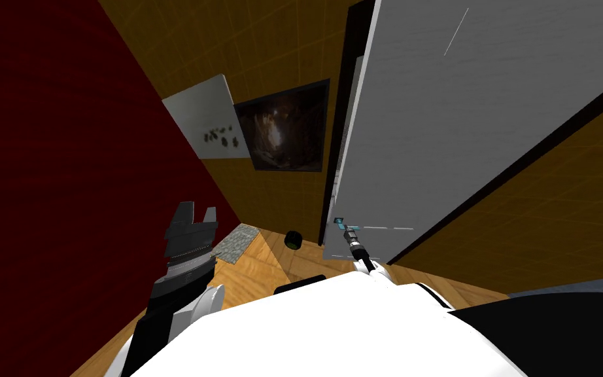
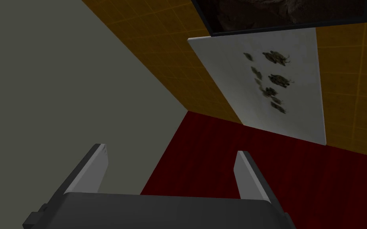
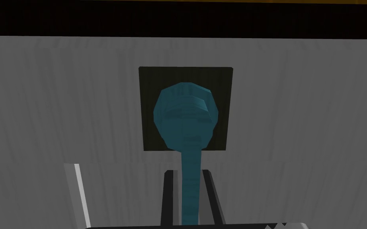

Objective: Pull the door open

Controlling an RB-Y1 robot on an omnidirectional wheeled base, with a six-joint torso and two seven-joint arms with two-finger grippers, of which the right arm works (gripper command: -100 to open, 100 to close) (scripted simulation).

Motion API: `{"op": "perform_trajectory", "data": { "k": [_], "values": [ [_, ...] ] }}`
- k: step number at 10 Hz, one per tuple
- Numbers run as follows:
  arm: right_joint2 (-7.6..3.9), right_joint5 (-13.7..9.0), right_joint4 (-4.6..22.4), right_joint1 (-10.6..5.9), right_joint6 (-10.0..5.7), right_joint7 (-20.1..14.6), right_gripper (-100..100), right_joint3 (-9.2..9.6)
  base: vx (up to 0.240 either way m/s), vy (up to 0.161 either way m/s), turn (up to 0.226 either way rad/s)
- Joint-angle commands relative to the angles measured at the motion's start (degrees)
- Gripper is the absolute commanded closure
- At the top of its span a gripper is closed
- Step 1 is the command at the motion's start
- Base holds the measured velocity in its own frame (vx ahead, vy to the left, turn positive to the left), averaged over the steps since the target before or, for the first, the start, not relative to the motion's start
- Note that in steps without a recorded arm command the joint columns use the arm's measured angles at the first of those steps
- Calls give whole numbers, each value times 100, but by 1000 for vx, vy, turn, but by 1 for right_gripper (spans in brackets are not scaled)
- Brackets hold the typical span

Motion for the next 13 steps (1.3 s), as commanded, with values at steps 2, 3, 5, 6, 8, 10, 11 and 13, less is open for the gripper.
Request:
{"op": "perform_trajectory", "data": {
  "k": [2,3,5,6,8,10,11,13],
  "values": [
    [-33,65,-10,52,-57,-93,100,93,-118,-12,46],
    [-58,97,-18,75,-94,-145,100,138,-222,-41,90],
    [-116,172,-38,128,-180,-266,100,244,-232,-41,94],
    [-162,230,-53,169,-246,-360,100,326,-249,-68,114],
    [-228,314,-75,229,-343,-496,100,446,-235,-65,95],
    [-235,327,-120,267,-311,-504,100,463,-155,-45,37],
    [-312,397,-97,369,-481,-634,100,557,-183,-29,142],
    [-406,465,-93,468,-658,-767,100,645,-238,-48,121]
  ]
}}
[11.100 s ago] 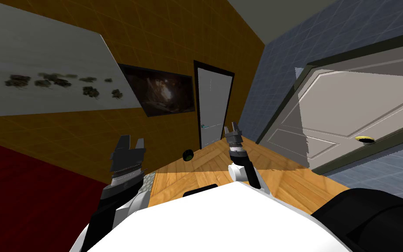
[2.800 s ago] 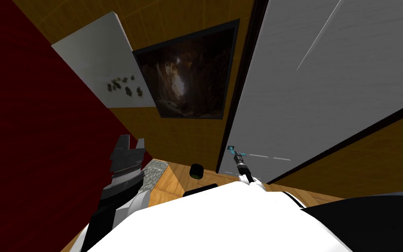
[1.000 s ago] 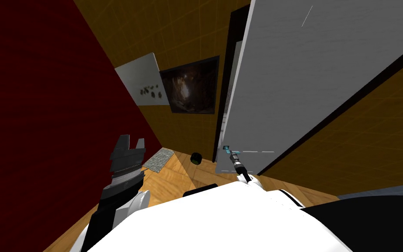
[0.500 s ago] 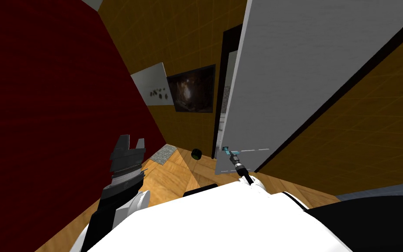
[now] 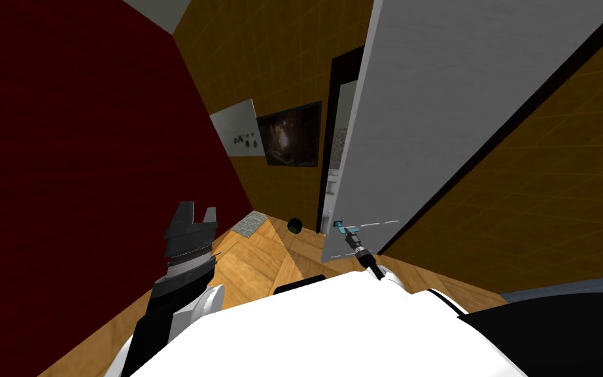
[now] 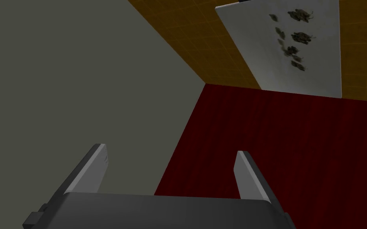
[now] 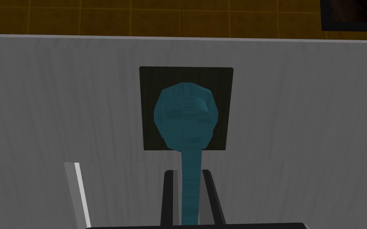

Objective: Pull the door open

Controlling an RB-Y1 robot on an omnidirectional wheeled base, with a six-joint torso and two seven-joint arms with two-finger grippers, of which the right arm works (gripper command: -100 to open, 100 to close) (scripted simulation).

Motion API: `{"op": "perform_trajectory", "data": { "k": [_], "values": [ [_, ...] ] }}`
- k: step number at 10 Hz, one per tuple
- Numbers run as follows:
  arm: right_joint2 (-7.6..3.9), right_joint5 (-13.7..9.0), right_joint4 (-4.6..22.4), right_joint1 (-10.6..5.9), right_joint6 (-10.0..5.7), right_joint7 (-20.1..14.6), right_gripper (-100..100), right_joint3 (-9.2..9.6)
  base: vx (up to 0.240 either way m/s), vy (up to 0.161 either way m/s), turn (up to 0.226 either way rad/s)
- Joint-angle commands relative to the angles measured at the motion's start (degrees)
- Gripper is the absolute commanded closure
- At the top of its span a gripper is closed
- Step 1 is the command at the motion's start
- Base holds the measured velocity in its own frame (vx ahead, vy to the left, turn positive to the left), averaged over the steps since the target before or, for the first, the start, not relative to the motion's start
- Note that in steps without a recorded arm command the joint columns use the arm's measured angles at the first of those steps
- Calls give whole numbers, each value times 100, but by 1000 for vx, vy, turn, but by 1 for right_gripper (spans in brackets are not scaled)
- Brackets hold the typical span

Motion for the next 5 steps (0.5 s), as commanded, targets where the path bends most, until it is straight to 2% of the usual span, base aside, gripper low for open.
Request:
{"op": "perform_trajectory", "data": {
  "k": [1,5],
  "values": [
    [-55,74,-3,108,-161,-121,100,100,-186,-62,83],
    [-241,208,5,304,-510,-384,100,274,-194,-74,102]
  ]
}}
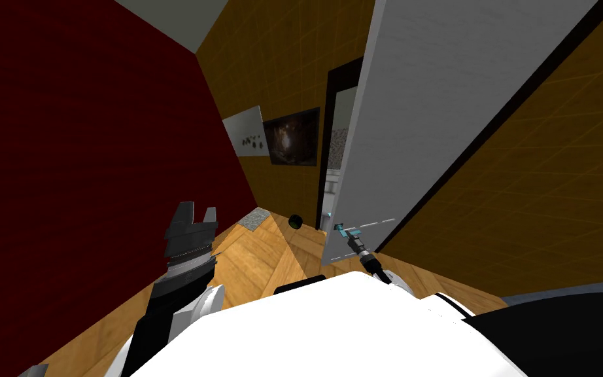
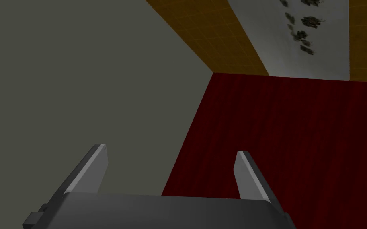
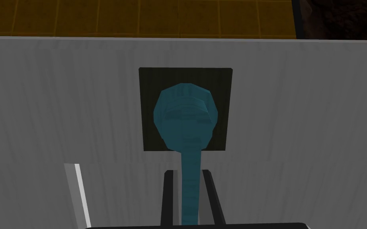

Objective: Pull the door open

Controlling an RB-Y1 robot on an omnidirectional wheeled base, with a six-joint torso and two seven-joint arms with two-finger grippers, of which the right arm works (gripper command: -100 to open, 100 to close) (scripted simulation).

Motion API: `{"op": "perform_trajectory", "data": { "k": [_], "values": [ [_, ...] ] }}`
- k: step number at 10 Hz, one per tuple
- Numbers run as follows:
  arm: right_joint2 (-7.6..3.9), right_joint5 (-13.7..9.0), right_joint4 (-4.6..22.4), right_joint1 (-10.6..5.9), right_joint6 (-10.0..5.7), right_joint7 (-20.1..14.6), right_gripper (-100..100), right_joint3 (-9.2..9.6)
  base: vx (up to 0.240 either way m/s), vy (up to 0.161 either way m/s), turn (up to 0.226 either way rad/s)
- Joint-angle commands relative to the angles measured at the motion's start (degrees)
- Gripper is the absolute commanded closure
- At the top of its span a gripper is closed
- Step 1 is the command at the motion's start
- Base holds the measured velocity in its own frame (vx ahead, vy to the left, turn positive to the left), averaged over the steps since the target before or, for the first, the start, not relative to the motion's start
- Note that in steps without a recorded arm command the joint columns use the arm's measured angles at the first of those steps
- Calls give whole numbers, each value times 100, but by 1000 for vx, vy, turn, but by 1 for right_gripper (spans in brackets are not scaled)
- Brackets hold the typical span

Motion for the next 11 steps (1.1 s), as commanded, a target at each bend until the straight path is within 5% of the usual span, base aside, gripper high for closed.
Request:
{"op": "perform_trajectory", "data": {
  "k": [1,2,9,11],
  "values": [
    [0,0,0,0,0,0,100,0,-84,-37,19],
    [-52,27,51,110,-184,-66,100,34,-139,-76,220],
    [-270,89,196,462,-809,-277,100,106,-194,-73,164],
    [-271,91,335,406,-877,-267,100,107,-147,-45,94]
  ]
}}
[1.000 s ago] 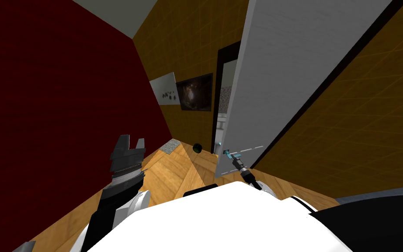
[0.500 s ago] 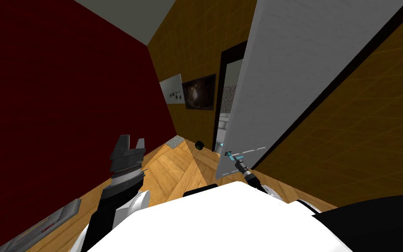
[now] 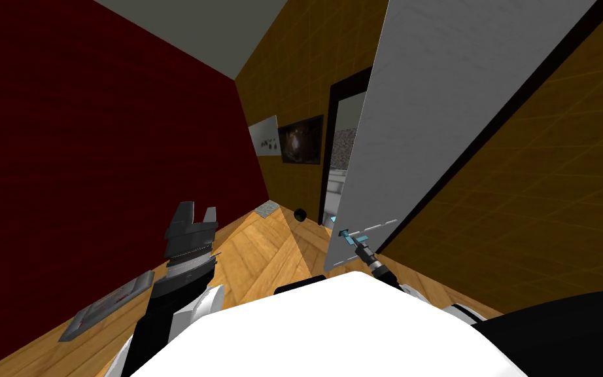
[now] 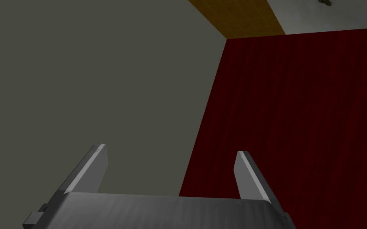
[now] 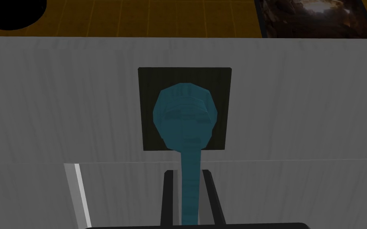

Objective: Pull the door open

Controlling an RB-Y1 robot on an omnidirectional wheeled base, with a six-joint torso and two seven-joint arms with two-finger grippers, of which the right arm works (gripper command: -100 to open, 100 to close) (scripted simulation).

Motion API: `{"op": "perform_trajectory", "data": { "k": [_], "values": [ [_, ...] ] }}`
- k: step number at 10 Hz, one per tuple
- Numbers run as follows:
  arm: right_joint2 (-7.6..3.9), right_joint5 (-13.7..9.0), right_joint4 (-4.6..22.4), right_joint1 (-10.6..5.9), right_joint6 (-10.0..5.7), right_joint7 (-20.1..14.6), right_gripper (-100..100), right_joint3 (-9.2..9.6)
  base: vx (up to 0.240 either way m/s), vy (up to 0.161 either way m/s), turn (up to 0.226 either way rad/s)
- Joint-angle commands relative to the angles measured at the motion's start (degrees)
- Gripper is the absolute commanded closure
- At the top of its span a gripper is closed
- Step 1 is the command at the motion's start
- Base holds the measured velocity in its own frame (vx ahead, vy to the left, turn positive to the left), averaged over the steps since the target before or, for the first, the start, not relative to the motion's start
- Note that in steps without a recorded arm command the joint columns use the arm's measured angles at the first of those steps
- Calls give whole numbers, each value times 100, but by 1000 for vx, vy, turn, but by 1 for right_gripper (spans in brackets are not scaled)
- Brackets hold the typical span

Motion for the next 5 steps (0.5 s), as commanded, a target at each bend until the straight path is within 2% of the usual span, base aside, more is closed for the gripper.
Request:
{"op": "perform_trajectory", "data": {
  "k": [1,3,5],
  "values": [
    [-13,12,39,13,-64,-14,100,-1,-123,-57,148],
    [-29,27,88,29,-145,-32,100,-2,-191,-87,204],
    [-43,41,132,43,-216,-47,100,-3,-188,-70,125]
  ]
}}
